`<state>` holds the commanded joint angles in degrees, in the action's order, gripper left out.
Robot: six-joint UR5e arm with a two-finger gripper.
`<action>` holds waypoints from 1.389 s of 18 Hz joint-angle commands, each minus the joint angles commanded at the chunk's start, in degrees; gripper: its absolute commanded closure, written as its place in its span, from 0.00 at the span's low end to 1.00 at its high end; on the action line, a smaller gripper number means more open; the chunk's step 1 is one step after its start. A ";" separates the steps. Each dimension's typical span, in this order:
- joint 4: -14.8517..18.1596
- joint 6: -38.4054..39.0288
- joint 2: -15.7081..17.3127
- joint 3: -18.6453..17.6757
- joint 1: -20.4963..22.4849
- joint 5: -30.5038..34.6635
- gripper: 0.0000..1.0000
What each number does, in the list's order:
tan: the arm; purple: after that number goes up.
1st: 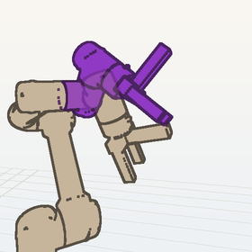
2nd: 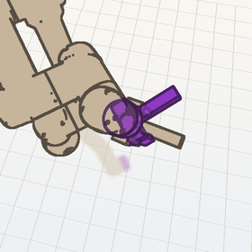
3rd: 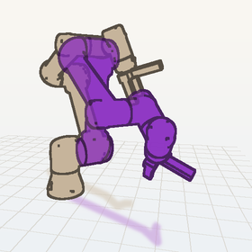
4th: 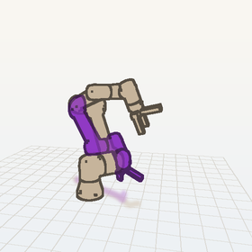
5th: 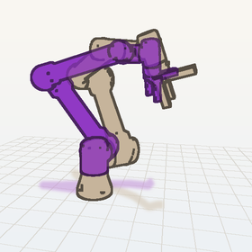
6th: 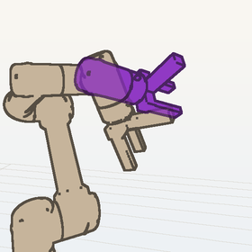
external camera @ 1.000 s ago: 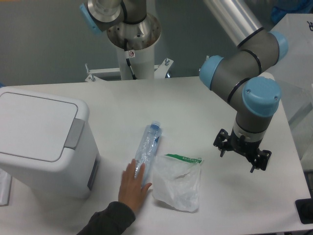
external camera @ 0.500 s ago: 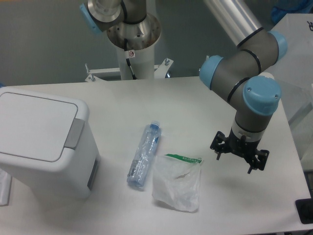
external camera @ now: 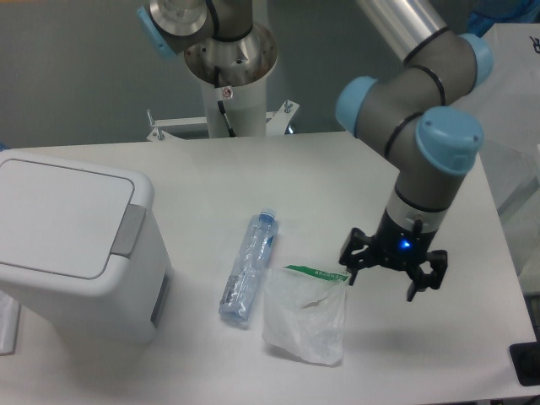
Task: Open the trash can
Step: 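Move the gripper over the table toward the white trash can lid, then lower the gripper onto the lid edge and push it open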
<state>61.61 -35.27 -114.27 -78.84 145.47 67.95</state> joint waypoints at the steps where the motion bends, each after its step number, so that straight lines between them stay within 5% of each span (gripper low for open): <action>1: 0.00 1.94 0.88 -0.09 -1.58 -0.62 0.00; 11: -0.09 11.62 11.69 -3.69 -9.24 -3.26 0.00; 16: -0.18 11.36 16.52 -9.22 -11.53 -3.26 0.00; 20: -0.61 11.54 16.27 -9.85 -12.41 -3.26 0.00; 25: -5.44 11.71 14.34 -9.93 -13.90 -3.26 0.00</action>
<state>56.17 -23.55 -99.93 -88.77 131.57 64.69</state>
